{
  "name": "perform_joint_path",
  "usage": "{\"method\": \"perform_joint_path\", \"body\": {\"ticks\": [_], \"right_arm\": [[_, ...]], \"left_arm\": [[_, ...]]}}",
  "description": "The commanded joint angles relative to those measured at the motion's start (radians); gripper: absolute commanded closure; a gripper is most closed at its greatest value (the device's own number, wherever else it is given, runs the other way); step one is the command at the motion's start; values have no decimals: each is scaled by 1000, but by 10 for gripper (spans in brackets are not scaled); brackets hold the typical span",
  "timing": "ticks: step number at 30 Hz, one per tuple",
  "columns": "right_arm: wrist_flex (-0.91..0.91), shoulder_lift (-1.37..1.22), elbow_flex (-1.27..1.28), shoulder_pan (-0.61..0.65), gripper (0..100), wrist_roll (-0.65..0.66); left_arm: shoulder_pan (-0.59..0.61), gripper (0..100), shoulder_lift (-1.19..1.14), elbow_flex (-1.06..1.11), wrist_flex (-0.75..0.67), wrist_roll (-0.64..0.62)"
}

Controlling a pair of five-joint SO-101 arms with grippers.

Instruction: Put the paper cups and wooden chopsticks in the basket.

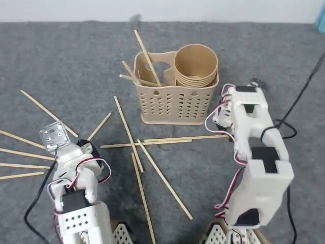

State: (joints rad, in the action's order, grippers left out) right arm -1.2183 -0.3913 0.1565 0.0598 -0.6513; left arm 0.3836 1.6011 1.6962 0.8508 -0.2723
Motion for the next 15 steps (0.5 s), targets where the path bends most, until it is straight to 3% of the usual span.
{"method": "perform_joint_path", "body": {"ticks": [1,5,15], "right_arm": [[-85,-47,-114,-19,890,-12],[-143,-71,-176,-44,996,15],[-213,53,-221,-229,991,44]], "left_arm": [[-6,988,12,-4,-34,12],[-6,988,12,-4,-32,12],[-6,988,12,-4,-32,12]]}}
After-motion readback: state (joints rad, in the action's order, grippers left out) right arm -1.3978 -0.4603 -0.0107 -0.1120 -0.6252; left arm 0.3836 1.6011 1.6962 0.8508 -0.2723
